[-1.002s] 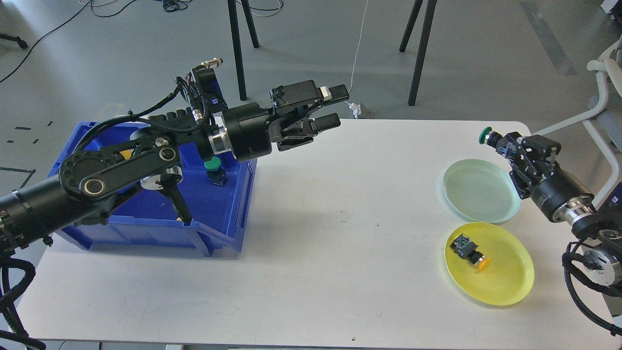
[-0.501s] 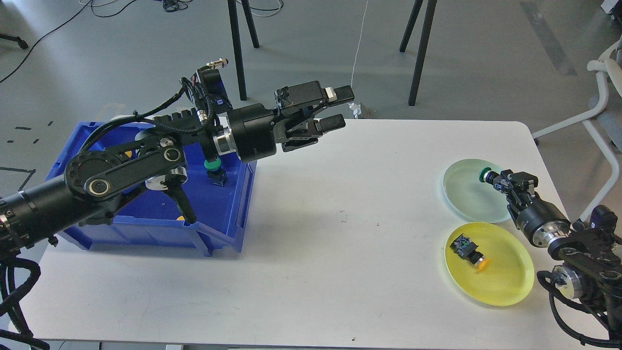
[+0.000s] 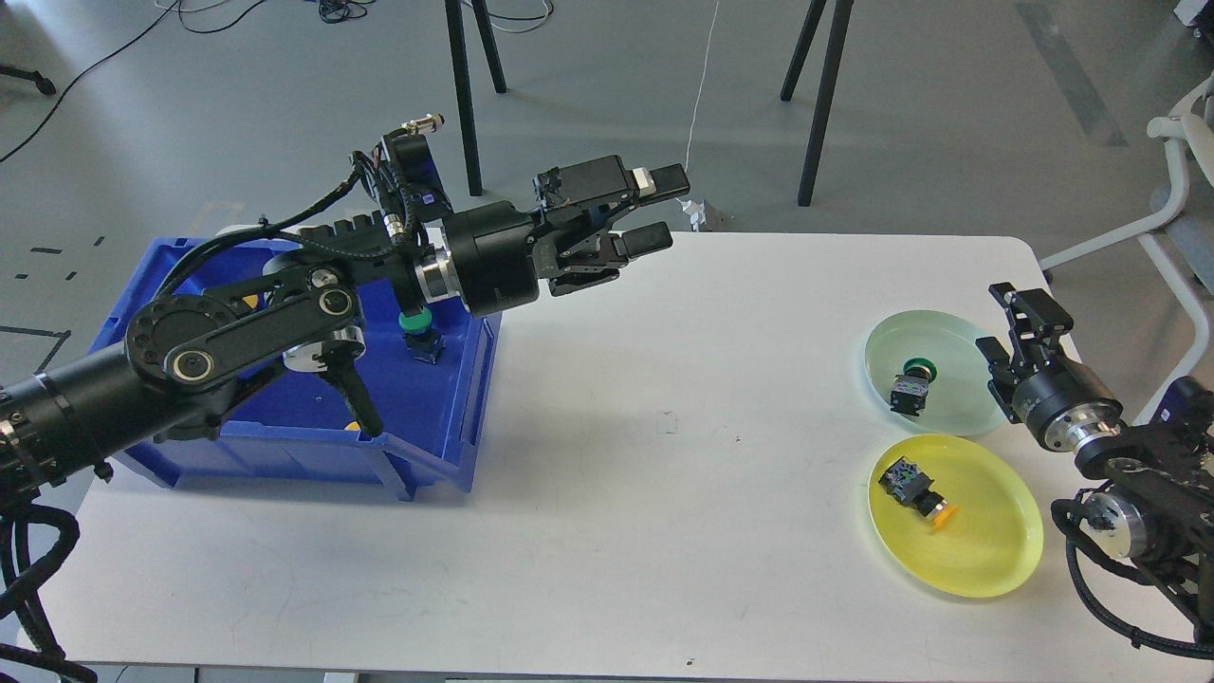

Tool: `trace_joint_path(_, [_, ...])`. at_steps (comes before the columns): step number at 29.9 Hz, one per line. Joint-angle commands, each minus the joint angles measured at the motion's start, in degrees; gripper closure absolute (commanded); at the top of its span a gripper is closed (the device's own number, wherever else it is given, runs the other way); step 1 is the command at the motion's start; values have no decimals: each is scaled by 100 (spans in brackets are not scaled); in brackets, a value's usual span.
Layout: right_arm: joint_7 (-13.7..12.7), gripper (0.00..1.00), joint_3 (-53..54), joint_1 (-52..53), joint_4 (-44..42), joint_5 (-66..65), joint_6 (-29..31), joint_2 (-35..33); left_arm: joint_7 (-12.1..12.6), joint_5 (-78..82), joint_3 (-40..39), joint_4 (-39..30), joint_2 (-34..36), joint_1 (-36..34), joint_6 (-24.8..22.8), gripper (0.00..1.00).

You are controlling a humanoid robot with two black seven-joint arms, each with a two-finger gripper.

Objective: Pass button and place on color plate
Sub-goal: 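Lower and release the button onto the pale blue plate, withdraw right gripper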

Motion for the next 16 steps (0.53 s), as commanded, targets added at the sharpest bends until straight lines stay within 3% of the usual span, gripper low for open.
trace_joint_path(1, [0,7,874,-28,1110,44,199,-415,0,-628,-285,249,42,124,80,13])
trace_joint_path(7, [0,1,2309,6,2580,659,709,-461,0,-1464,-610,558,445,239,54,9])
trace_joint_path(10, [0,1,2275,190,2643,791,937,-320,0,-1947,-970,514,639,431,-443,8])
trace_joint_path(16, [0,1,2292,192,3020,809,965,-240,0,-2370,-1701,540,710,1012,-443,6])
